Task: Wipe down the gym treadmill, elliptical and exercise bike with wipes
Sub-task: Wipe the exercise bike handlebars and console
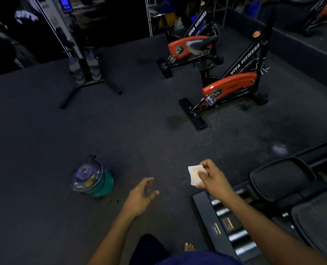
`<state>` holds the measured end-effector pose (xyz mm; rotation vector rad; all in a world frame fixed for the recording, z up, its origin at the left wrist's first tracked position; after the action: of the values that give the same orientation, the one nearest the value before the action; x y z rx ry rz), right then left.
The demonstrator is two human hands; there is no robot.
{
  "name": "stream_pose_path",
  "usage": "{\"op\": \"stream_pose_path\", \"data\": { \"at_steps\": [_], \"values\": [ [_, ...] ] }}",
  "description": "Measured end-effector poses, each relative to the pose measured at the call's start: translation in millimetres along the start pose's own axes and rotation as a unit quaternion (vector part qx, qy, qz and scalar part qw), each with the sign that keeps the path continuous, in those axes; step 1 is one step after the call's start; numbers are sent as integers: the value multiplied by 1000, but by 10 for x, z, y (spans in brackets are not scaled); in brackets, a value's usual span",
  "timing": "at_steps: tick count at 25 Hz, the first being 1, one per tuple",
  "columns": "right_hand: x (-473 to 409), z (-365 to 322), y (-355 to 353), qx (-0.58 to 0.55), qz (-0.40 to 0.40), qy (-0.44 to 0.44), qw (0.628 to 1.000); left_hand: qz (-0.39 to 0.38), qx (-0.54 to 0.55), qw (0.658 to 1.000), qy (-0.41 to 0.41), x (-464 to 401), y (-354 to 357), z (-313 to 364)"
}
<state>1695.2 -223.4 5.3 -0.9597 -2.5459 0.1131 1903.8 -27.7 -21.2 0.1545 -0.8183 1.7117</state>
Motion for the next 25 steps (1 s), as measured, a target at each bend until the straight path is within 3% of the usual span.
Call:
{"op": "stream_pose_path", "data": {
  "at_steps": [9, 14, 21, 25],
  "values": [
    [-1879, -997, 60, 10, 73, 13, 997, -97, -3, 995, 7, -2003, -1570, 35],
    [-2609, -1540, -201, -52, 154, 19, 987, -127, -86, 986, 61, -3323, -2446, 799],
    [-3796, -1538, -906, -71, 251, 38, 965, -197, -132, 962, 136, -5061, -2633, 1935],
    [-4701, -1804, -1363, -158, 292, 15, 943, -234, -214, 936, 154, -5853, -3013, 2549]
  ]
}}
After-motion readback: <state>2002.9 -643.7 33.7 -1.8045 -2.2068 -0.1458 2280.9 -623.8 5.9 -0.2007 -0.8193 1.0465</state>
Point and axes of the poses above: each hand's wrist, its own x-axis away from the middle knuckle, its own y-axis out of the palm, z = x × y, the point moved 8 cm from there along -x, towards the middle knuckle, and after that the axes turned 10 degrees about -z, right-handed, at the moved point
